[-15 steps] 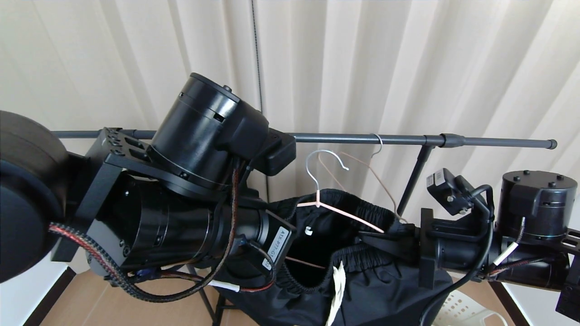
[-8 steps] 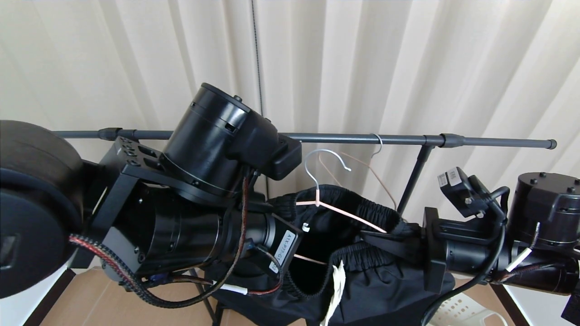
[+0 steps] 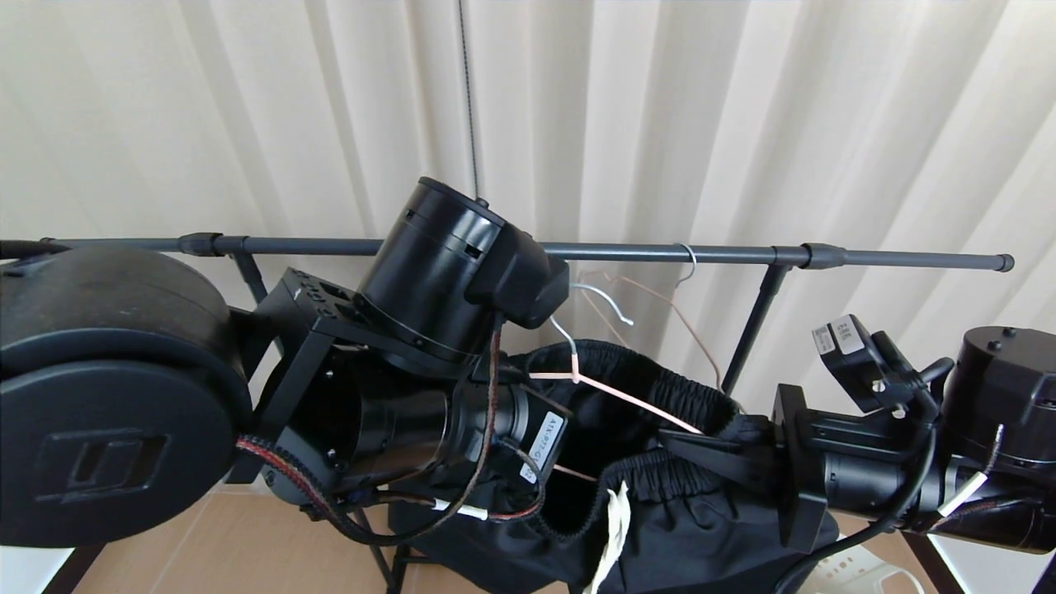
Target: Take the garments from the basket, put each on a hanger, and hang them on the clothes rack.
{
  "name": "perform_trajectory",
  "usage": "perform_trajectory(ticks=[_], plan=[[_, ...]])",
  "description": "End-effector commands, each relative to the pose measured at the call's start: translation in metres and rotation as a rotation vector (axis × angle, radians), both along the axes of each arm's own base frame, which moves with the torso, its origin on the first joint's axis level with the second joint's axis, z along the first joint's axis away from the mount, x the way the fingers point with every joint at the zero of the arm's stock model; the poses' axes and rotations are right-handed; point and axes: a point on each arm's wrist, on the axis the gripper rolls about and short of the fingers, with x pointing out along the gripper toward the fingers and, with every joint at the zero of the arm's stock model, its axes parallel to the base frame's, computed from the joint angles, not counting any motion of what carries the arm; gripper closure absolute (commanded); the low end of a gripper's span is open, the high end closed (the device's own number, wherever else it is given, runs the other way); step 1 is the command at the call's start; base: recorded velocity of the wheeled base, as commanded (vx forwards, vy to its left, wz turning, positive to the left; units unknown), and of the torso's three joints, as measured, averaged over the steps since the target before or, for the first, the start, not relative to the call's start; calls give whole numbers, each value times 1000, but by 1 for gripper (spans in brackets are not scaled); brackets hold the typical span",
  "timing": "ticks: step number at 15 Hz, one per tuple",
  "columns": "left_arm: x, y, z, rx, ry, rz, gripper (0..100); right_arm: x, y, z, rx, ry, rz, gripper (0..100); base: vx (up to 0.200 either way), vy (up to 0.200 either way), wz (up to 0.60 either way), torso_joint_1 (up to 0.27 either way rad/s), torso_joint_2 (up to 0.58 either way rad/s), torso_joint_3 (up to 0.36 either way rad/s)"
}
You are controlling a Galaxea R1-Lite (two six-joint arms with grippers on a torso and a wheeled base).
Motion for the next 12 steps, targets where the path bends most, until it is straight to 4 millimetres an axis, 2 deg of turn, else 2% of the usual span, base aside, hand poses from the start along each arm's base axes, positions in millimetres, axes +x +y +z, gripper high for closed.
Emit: perform_trajectory(ticks=[1, 3, 12], plan=[[2, -2, -3, 9, 4, 3, 0, -1, 0, -1, -1, 2, 2, 100, 0, 0, 0, 0, 0, 0], [0, 0, -2, 8, 1, 1, 0, -1, 0, -2, -2, 3, 2, 100, 0, 0, 0, 0, 0, 0], [-27, 35, 18, -25, -52, -17, 0, 0, 0, -2, -2, 7, 0, 100, 0, 0, 0, 0, 0, 0]])
